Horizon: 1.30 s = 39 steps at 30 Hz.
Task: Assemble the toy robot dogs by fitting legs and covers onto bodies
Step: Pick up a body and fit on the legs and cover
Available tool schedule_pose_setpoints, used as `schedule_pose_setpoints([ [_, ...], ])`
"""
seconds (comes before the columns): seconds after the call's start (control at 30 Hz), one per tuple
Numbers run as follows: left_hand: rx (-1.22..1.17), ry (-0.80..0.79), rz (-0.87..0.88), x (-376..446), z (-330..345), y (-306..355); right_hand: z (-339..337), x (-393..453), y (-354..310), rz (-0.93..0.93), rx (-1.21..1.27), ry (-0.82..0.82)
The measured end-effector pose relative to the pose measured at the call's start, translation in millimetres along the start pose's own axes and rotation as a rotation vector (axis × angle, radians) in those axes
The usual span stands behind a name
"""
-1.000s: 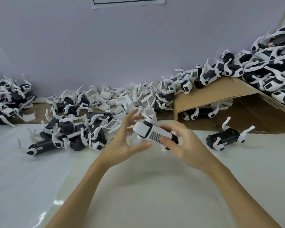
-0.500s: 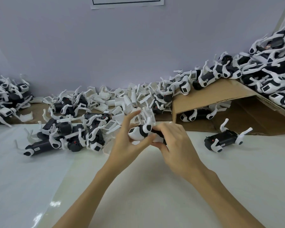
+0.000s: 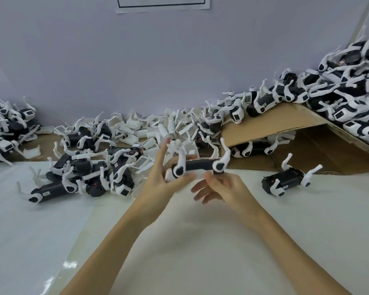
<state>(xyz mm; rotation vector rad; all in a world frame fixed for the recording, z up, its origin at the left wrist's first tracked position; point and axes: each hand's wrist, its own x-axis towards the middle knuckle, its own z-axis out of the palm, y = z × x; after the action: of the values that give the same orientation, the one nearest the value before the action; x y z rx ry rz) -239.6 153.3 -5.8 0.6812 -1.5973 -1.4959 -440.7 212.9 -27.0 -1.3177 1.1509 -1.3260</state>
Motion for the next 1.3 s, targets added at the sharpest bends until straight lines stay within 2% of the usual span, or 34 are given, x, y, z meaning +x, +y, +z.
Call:
schedule_pose_setpoints([
  [0.07, 0.256, -0.107, 0.083, -1.1, -4.1, 3.9, 4.2, 0.8, 1.8, 0.011, 0.121, -0.02],
  [0.17, 0.51, -0.067, 0.144, 1.2, -8.4, 7.7, 5.3, 1.3, 2.9, 0.007, 0.246, -0.039],
  [0.2, 0.499, -0.093, 0.097, 1.3, -11.8, 6.9, 4.4, 1.3, 3.4, 0.002, 0.263, -0.039],
  [0.3, 0.205, -0.232, -0.104, -2.6, -15.8, 8.8, 3.1, 1.9, 6.4, 0.015, 0.272, 0.013],
  [0.4, 0.04, -0.127, -0.104, 0.4, -15.7, 5.1, -1.3, 2.7, 3.2, 0.026, 0.293, -0.035],
  [0.47, 0.086, -0.107, -0.04, 3.2, -19.1, 4.5, -9.2, 1.2, -2.8, 0.056, 0.434, -0.175],
  [0.57, 0.204, -0.092, 0.048, 5.5, -28.2, 5.0, -17.3, -3.1, -17.5, 0.159, 0.858, -0.391],
  [0.63, 0.311, -0.085, 0.101, 7.2, -31.4, 4.9, -15.9, -3.0, -20.8, 0.258, 0.968, -0.387],
  [0.7, 0.364, -0.152, 0.099, 6.5, -32.3, 5.5, -9.7, -1.9, -20.6, 0.312, 0.807, -0.279],
  [0.8, 0.28, -0.238, 0.066, 3.9, -30.7, 2.5, 1.1, 1.0, -16.3, 0.255, 0.53, -0.09],
  [0.93, 0.16, -0.033, -0.039, 6.1, -22.2, -4.0, 3.8, -0.2, -12.5, 0.115, 0.36, -0.048],
  [1.03, 0.084, -0.014, -0.116, 6.8, -22.3, -6.8, 6.4, 0.4, -11.8, 0.053, 0.231, -0.039],
  [1.2, 0.177, 0.046, 0.043, 3.5, -21.9, -2.1, 9.8, -2.7, -7.6, -0.069, -0.161, -0.032],
  [1.3, 0.288, 0.037, 0.16, 1.4, -20.0, 1.4, 5.6, -3.1, -4.7, -0.066, -0.377, -0.033],
])
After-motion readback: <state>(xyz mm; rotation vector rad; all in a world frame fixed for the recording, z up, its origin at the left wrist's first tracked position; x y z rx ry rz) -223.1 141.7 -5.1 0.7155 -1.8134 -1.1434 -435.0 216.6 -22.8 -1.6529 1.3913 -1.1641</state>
